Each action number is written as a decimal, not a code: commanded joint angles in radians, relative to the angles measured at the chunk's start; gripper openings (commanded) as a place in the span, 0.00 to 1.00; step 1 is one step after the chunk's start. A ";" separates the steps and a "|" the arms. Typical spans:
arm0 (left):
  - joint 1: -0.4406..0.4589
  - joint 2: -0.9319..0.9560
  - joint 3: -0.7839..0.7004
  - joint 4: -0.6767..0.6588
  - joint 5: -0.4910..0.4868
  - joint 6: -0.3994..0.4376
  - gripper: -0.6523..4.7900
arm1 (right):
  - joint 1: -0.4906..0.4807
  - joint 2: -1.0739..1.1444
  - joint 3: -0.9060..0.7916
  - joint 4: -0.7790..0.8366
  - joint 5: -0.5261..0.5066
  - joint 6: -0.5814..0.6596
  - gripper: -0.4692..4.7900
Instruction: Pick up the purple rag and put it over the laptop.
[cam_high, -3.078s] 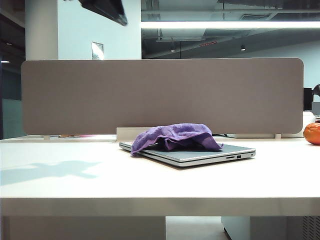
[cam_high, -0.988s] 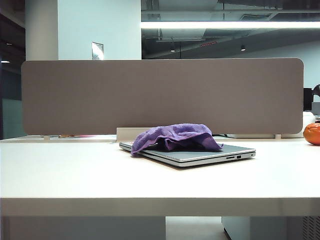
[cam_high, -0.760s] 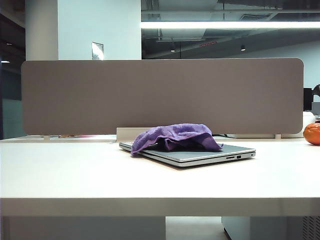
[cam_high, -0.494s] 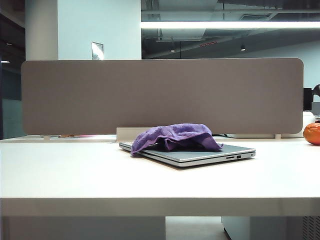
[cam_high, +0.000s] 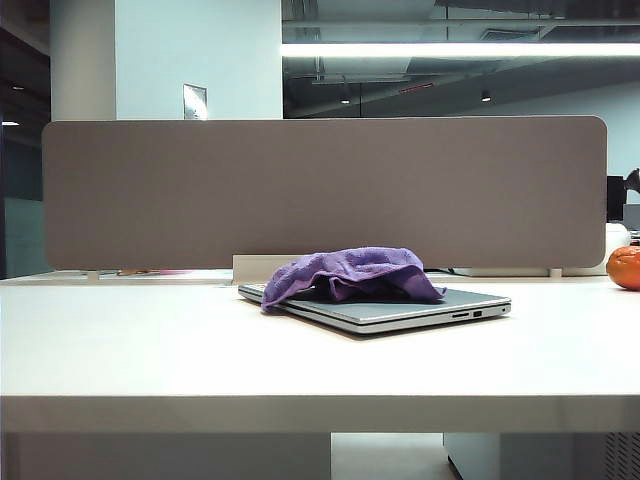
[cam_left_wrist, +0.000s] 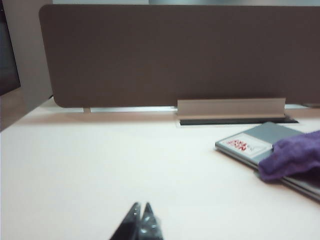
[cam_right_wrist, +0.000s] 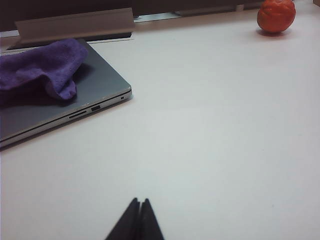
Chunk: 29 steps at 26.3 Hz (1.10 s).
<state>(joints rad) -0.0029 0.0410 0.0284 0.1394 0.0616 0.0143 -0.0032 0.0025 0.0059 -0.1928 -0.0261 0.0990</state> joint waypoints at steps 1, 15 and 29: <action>-0.002 -0.017 -0.021 -0.013 0.014 -0.008 0.11 | 0.000 -0.002 -0.004 0.010 0.005 -0.002 0.13; -0.002 -0.037 -0.021 -0.050 0.014 -0.004 0.11 | 0.000 -0.002 -0.004 0.010 0.005 -0.002 0.13; -0.002 -0.037 -0.021 -0.050 0.013 -0.004 0.11 | 0.000 -0.002 -0.004 0.010 0.005 -0.002 0.13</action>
<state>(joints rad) -0.0032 0.0029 0.0044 0.0853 0.0692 0.0078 -0.0032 0.0025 0.0059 -0.1932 -0.0261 0.0990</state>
